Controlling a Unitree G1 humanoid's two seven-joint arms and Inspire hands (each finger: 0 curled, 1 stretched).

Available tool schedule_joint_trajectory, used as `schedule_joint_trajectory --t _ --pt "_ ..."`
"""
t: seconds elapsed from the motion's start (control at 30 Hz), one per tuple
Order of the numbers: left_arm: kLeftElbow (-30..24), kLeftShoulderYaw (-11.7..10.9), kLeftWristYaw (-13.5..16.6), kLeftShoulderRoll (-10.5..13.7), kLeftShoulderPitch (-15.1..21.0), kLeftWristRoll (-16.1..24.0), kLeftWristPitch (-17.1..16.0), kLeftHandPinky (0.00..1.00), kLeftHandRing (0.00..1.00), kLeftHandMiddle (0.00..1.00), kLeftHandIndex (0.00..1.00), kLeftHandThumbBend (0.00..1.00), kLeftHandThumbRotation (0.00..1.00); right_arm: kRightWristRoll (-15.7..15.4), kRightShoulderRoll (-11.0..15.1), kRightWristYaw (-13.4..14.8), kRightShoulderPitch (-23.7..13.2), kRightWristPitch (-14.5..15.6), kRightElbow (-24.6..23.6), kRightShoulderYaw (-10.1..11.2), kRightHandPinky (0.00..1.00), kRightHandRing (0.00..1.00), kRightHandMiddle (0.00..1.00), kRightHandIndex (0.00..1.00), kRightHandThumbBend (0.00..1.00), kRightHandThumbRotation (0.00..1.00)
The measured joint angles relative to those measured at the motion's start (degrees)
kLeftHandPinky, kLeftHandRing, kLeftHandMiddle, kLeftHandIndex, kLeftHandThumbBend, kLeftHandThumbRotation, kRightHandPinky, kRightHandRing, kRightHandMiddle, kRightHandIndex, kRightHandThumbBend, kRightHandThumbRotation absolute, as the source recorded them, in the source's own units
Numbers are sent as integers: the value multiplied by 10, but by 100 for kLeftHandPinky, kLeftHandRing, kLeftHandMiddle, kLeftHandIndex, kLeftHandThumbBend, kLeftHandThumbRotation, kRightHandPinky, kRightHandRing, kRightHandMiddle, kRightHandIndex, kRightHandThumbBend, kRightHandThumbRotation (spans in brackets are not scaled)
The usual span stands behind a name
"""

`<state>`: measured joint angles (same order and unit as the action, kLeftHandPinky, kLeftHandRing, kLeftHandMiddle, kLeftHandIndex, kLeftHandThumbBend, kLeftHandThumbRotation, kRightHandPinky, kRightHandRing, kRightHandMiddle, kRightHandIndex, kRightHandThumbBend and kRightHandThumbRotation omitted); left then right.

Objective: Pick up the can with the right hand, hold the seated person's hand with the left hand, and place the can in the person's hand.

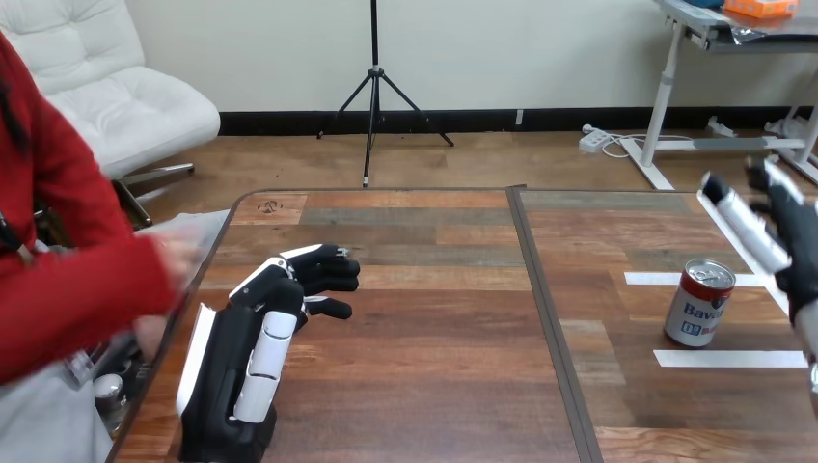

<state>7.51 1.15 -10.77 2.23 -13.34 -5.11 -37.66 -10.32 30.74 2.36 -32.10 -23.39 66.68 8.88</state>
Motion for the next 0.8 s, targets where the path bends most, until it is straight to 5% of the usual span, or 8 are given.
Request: schedule_joint_trajectory --t 0.8 --pt "0 -1 4 0 0 1 0 56 65 65 65 62 94 -9 1 -7 -16 37 48 -21 86 96 99 100 100 72"
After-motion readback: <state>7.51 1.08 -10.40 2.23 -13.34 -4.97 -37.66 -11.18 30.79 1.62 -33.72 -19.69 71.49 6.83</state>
